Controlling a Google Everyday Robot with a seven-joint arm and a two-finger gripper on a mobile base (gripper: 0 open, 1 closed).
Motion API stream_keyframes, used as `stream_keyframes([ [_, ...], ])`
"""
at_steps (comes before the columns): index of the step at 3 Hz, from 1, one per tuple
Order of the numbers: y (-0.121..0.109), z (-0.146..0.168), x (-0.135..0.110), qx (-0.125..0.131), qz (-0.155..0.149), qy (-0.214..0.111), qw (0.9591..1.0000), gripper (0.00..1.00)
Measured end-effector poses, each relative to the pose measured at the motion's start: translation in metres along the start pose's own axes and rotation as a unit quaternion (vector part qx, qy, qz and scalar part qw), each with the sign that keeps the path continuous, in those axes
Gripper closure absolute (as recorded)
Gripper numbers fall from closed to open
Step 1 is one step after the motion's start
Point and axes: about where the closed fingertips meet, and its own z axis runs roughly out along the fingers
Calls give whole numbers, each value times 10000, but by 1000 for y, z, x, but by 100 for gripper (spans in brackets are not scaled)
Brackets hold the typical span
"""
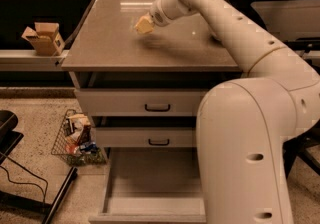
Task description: Place orange into bottom drawer
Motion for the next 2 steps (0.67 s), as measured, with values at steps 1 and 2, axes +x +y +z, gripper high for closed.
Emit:
stream_keyframes([
  [1, -7, -35, -15, 400, -472, -30, 9981, 100],
  [2, 3, -108, -31, 816, -496, -542, 9940, 100],
])
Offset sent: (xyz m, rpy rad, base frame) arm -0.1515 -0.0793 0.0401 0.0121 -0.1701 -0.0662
